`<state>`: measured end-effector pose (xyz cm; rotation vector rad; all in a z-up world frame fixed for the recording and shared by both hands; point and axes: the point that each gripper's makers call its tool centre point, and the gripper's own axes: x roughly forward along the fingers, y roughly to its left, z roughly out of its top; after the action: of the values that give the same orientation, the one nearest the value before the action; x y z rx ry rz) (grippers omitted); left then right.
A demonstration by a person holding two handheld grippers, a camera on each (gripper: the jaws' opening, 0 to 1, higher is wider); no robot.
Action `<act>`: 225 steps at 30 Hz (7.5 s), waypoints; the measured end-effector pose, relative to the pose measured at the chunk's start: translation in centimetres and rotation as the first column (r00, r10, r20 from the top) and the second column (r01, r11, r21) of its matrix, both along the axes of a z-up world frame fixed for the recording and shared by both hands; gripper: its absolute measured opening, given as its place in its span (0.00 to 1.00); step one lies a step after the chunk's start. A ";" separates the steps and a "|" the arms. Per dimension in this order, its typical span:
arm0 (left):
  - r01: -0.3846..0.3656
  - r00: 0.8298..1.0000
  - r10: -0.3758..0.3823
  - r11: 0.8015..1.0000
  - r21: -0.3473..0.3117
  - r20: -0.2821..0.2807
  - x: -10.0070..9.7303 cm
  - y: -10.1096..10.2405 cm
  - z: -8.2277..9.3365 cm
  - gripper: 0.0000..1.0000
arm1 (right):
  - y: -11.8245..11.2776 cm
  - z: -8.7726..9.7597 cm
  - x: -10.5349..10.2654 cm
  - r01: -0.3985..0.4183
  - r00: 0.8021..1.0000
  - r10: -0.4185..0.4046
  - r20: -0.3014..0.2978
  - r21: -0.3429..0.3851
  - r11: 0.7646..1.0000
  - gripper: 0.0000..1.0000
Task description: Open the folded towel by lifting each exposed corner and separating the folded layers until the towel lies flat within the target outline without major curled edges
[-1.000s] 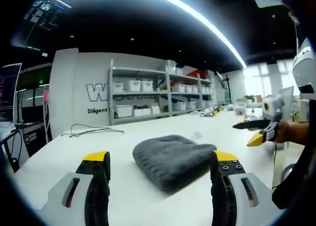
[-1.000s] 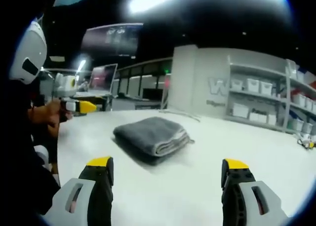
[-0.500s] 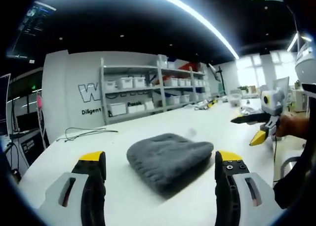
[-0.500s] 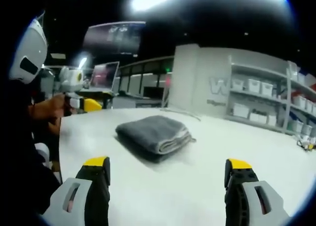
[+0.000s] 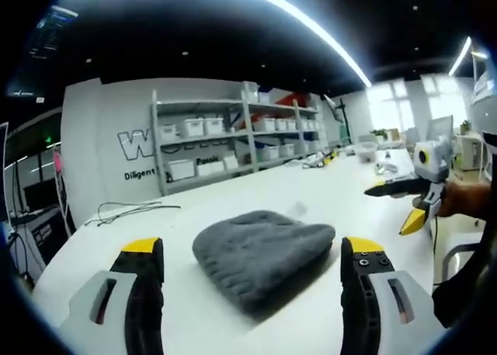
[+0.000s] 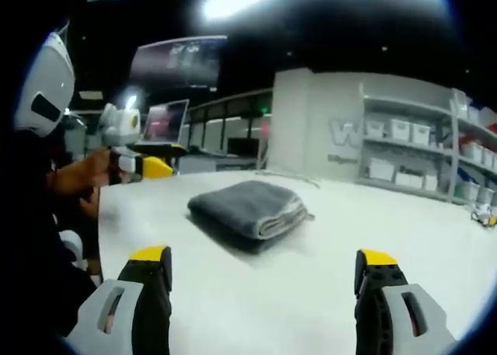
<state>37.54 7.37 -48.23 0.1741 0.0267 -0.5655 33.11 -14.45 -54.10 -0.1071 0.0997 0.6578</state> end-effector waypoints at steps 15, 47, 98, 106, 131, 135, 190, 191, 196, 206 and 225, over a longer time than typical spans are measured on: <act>0.018 1.000 -0.017 0.999 0.046 -0.014 1.1 -1.4 -0.1 0.96 | 0.3 -0.1 0.0 -0.005 1.000 0.006 -0.006 0.019 1.000 1.00; 0.078 0.997 -0.076 0.991 0.108 -0.018 1.8 -4.1 -0.8 0.88 | 0.5 -0.4 -0.1 -0.011 1.000 0.011 -0.006 0.001 1.000 1.00; 0.147 0.988 -0.152 0.961 0.234 0.003 2.9 -8.3 -2.1 0.81 | 0.0 -0.7 -0.1 0.002 1.000 -0.002 -0.013 -0.023 1.000 1.00; 0.161 0.986 -0.165 0.960 0.230 -0.001 3.2 -9.0 -2.3 0.80 | -0.4 -0.7 -0.2 0.008 1.000 -0.008 -0.013 -0.023 1.000 1.00; 0.175 0.985 -0.170 0.958 0.226 -0.044 3.6 -9.8 -3.5 0.75 | -1.1 -1.5 -0.1 0.025 0.999 -0.025 -0.035 -0.021 0.999 0.99; 0.174 0.985 -0.166 0.960 0.220 -0.053 3.7 -9.8 -3.7 0.75 | -1.1 -1.6 -0.1 0.023 0.999 -0.024 -0.038 -0.025 0.999 0.99; 0.236 0.971 -0.220 0.950 0.205 -0.098 4.4 -11.8 -5.0 0.67 | -1.7 -1.5 0.2 0.023 0.999 -0.023 -0.029 -0.010 1.000 0.99; 0.237 0.970 -0.221 0.950 0.205 -0.098 4.4 -11.8 -5.0 0.67 | -1.7 -1.5 0.2 0.023 0.999 -0.023 -0.029 -0.010 1.000 0.99; 0.246 0.968 -0.230 0.947 0.207 -0.097 4.4 -12.2 -5.0 0.66 | -1.7 -1.4 0.1 0.025 0.999 -0.025 -0.029 -0.012 1.000 0.99; 0.261 0.965 -0.244 0.937 0.234 -0.101 4.3 -12.6 -5.3 0.61 | -1.8 -1.5 0.1 0.027 0.999 -0.028 -0.036 -0.004 1.000 0.99; 0.290 0.957 -0.284 0.910 0.296 -0.063 3.8 -14.0 -5.7 0.54 | -2.1 -1.6 0.3 0.029 0.999 -0.029 -0.035 -0.004 1.000 0.99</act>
<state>41.38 -6.61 -53.91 0.4781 0.1081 -0.8577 33.39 -16.52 -55.67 -0.0978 0.1363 0.6308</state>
